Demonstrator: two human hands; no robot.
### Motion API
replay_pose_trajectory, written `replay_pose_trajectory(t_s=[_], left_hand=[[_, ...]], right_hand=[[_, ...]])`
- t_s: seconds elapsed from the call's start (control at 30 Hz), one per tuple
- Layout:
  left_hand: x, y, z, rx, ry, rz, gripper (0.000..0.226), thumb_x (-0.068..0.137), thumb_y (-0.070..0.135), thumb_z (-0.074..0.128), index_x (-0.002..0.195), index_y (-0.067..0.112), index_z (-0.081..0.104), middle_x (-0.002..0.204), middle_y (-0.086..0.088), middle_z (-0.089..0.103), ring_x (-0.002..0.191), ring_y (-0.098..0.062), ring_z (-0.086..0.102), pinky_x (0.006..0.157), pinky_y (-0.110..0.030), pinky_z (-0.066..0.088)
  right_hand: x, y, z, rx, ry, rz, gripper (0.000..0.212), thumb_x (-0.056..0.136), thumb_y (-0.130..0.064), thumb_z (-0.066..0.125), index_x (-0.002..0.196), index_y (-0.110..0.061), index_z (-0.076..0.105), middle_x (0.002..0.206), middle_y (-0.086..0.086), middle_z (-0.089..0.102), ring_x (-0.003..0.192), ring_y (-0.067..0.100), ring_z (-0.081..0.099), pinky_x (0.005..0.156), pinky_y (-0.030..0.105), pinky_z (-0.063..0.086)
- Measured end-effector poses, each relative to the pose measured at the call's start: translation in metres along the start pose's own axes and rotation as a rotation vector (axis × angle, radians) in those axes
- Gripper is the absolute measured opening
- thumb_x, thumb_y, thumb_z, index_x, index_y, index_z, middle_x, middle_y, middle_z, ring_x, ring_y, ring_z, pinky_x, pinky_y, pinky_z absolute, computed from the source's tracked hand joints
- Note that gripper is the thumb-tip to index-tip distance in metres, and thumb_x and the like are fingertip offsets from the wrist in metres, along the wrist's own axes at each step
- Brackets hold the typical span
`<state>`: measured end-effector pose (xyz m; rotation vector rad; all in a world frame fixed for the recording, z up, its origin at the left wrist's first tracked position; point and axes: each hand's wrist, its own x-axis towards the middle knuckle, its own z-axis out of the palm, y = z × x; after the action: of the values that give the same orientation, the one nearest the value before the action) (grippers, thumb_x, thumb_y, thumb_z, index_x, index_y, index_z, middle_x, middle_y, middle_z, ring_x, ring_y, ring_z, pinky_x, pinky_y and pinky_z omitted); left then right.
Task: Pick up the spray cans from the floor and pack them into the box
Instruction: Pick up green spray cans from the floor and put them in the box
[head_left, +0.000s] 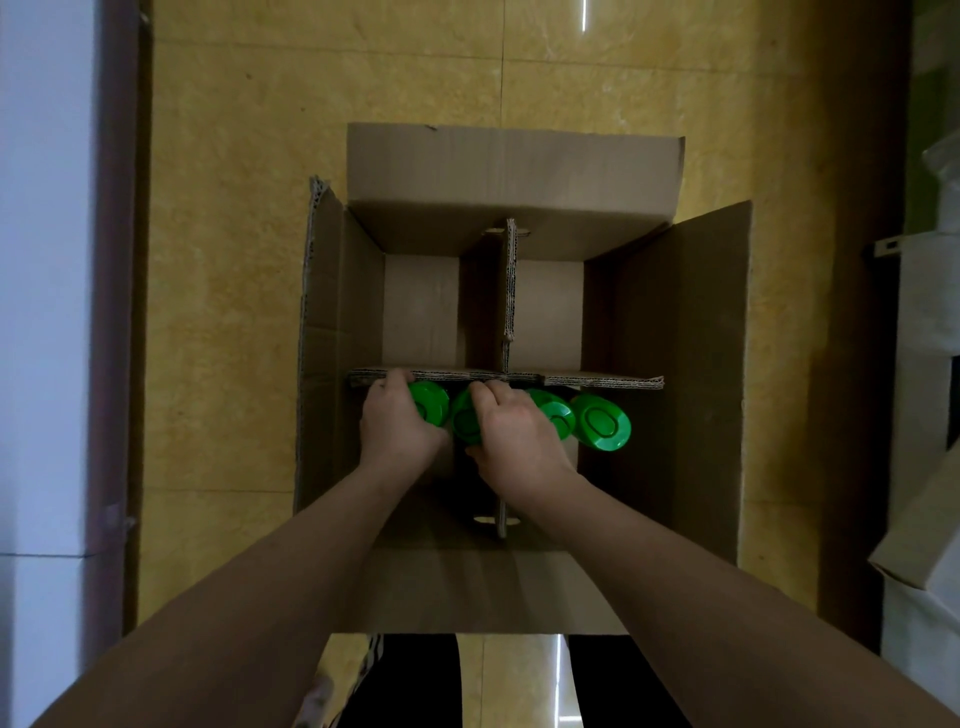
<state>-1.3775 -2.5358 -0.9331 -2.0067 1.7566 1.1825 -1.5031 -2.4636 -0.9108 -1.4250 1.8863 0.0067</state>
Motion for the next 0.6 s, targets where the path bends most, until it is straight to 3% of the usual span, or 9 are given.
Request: replay_pose_trajectory(t_s=[0.1,0.23,0.37,0.5,0.6], left_hand=[[-0.001,0.002,-0.002,-0.012,-0.038,-0.018,0.101,0.057,0.011,0.096,0.142,0.014,0.044,0.141,-0.011,0.046,0.13,-0.03,0.045,0.101,-0.036,0.041],[-0.007,0.01,-0.015,-0.026,-0.162,-0.045,0.125,0.054,0.008,0.096,0.156,0.023,0.026,0.156,-0.009,0.031,0.143,-0.033,0.033,0.114,-0.049,0.035],[-0.018,0.031,-0.041,-0.024,-0.196,-0.007,0.112,0.065,0.003,0.088,0.157,0.024,0.026,0.155,-0.008,0.035,0.142,-0.032,0.035,0.111,-0.045,0.039],[-0.031,0.073,-0.094,-0.028,-0.065,0.107,0.095,0.078,0.015,0.081,0.156,0.023,0.029,0.156,-0.007,0.037,0.139,-0.029,0.04,0.103,-0.036,0.041],[-0.051,0.115,-0.143,0.004,0.018,0.205,0.088,0.084,0.026,0.079,0.157,0.023,0.029,0.158,-0.005,0.035,0.142,-0.029,0.036,0.111,-0.041,0.037]], right_hand=[[0.0,-0.001,-0.002,-0.018,-0.029,-0.001,0.08,0.087,-0.014,0.076,0.153,-0.011,0.031,0.15,0.013,0.042,0.136,0.032,0.042,0.109,0.042,0.043],[-0.002,-0.004,-0.013,-0.049,-0.103,-0.009,0.087,0.087,-0.017,0.076,0.156,-0.015,0.024,0.155,0.013,0.034,0.139,0.032,0.036,0.109,0.044,0.042],[-0.015,-0.01,-0.043,-0.114,-0.075,-0.024,0.084,0.086,-0.017,0.076,0.155,-0.018,0.027,0.153,0.012,0.037,0.137,0.031,0.039,0.107,0.044,0.043],[-0.03,-0.015,-0.103,-0.14,0.023,0.0,0.083,0.086,-0.022,0.076,0.154,-0.019,0.03,0.149,0.011,0.044,0.134,0.03,0.044,0.108,0.044,0.045],[-0.045,-0.017,-0.161,-0.162,0.118,0.009,0.075,0.088,-0.029,0.074,0.151,-0.019,0.036,0.146,0.01,0.048,0.132,0.03,0.045,0.107,0.043,0.044]])
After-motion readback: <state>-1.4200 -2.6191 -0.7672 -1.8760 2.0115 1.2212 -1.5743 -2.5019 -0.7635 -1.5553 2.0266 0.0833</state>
